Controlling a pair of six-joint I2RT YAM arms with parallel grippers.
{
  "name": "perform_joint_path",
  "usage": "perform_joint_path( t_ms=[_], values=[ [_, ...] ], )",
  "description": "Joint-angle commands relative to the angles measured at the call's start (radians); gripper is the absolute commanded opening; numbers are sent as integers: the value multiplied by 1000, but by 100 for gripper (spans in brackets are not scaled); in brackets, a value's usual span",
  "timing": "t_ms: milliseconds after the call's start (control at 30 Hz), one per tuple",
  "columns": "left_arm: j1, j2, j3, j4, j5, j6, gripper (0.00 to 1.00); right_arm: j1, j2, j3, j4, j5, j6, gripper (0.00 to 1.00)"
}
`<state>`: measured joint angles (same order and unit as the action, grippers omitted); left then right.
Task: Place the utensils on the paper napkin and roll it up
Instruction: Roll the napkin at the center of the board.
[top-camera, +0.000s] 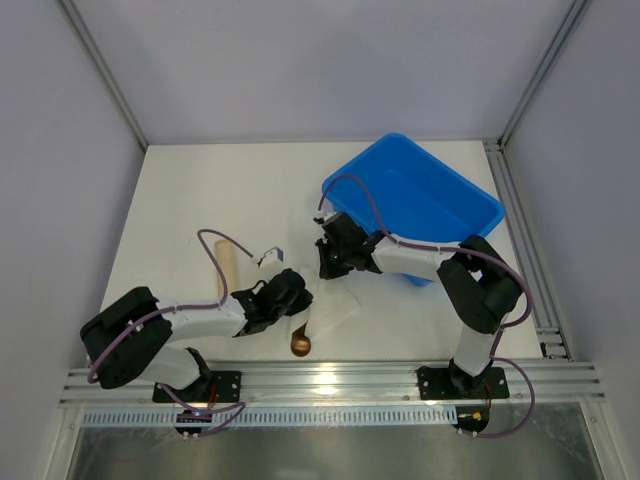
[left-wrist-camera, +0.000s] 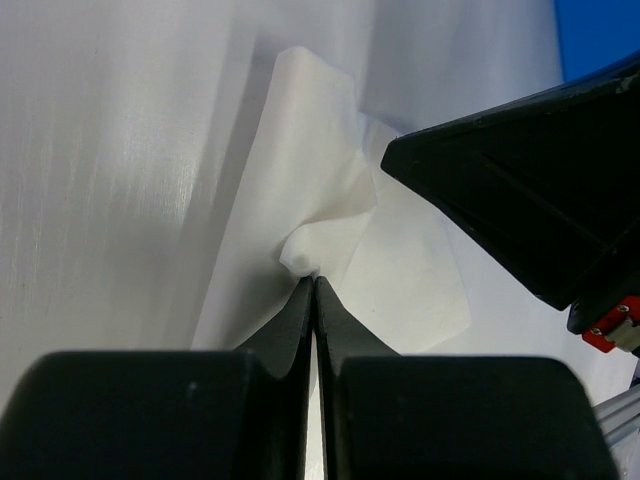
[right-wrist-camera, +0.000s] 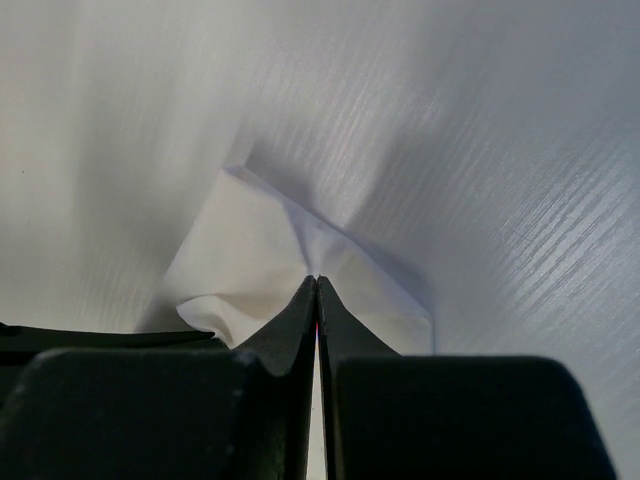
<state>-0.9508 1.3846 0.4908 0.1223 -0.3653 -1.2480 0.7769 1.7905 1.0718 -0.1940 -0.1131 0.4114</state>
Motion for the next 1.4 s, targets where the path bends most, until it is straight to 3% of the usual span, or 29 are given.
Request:
perform_joint_path(
  t_ms=[0,767,1367],
  values=[
    [-9,14,29,10,0,13,0,2,-29,22,1,30,-20,4],
    [-16,86,66,25,51,24,0,4,53,16,45,-14,-10,4],
    [-17,62,60,-18,28,30,0,10,-75,68,-38,-20,-28,4]
  ],
)
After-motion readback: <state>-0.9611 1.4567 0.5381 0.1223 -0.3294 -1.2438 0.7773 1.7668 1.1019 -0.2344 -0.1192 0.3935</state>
